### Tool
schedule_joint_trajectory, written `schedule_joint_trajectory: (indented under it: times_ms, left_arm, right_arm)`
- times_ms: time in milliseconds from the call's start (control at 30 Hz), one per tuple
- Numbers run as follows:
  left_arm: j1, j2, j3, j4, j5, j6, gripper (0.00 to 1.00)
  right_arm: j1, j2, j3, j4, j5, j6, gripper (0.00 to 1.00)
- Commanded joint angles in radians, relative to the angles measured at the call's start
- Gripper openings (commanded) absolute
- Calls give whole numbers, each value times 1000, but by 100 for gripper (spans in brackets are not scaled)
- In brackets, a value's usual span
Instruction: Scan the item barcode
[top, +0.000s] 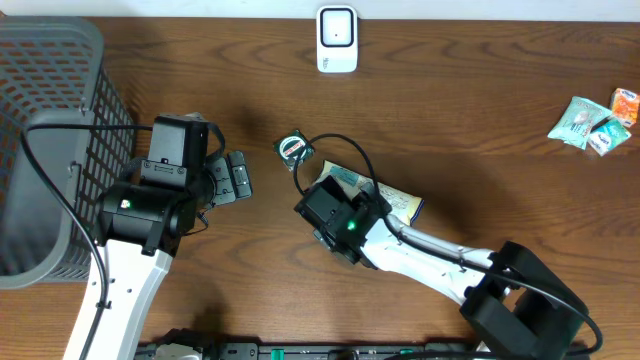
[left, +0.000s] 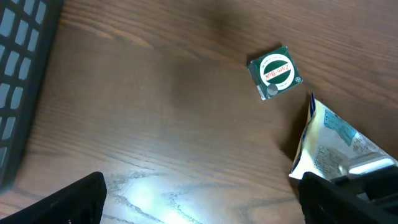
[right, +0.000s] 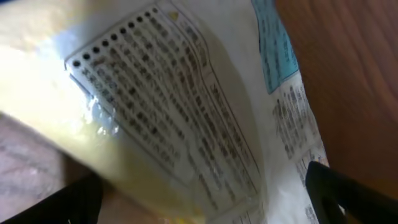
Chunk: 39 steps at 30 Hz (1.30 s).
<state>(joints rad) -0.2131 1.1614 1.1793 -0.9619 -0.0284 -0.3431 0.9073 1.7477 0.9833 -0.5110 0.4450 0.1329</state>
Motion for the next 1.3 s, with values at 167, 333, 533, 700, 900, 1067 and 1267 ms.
schedule_joint_trajectory:
  times_ms: [167,333,533,700,900,1067,1267]
  left_arm:
    - [2,2,9,1,2,-9,98]
    - [2,2,9,1,2,-9,98]
    - [2,2,9,1,2,-9,98]
    - [2,2,9,1,2,-9,98]
    - [2,2,9,1,2,-9,98]
    - [2,2,9,1,2,-9,98]
    - [2,2,9,1,2,-9,98]
  right_arm:
    - [-64,6,-112,164,58,-71,83]
    - [-159,6,-114,202,39,-58,35]
    - [-180,4,-90,204,-11,23,1]
    - [-184,-37,-15,163,-81,77,1]
    - [-229,-126,74,153,-315,76,1]
    - [-331,-164,91,171,-742,131,1]
    - [-433,-127,60,170,-1120,222,1]
